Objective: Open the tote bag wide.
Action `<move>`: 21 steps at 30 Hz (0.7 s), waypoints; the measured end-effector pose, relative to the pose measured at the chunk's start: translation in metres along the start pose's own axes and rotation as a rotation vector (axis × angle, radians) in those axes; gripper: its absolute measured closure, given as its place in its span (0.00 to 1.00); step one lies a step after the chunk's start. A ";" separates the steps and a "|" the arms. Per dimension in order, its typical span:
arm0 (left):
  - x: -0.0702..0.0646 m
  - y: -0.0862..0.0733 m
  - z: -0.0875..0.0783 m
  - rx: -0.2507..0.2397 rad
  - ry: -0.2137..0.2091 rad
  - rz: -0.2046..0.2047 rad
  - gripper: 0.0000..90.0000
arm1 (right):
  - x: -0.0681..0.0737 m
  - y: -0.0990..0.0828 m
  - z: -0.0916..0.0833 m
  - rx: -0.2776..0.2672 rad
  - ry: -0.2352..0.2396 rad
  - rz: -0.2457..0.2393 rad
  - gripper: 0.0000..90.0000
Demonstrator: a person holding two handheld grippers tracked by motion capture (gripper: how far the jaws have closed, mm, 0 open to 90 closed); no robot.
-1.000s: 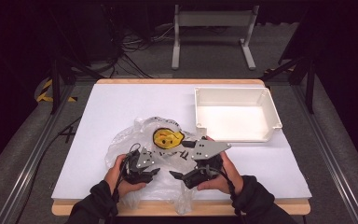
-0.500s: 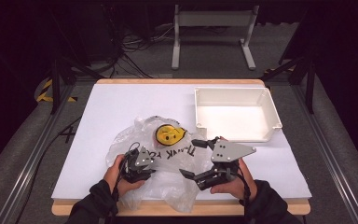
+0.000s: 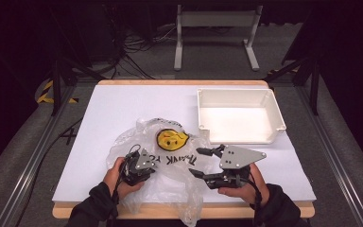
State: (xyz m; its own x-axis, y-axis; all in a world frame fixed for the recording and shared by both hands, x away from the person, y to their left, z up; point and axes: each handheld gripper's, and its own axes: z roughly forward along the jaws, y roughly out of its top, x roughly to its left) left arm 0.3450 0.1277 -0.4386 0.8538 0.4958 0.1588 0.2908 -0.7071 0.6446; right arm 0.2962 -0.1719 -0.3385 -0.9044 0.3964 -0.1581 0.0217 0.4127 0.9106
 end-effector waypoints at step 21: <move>0.020 0.013 -0.030 -0.103 0.051 -0.024 0.97 | 0.031 -0.019 0.084 0.340 0.095 -0.161 1.00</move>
State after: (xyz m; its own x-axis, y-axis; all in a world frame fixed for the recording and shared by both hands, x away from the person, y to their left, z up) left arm 0.3533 0.1434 -0.4048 0.8232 0.5389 0.1789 0.2624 -0.6405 0.7217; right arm 0.3034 -0.0979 -0.3926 -0.9429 0.2331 -0.2380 0.0017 0.7179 0.6961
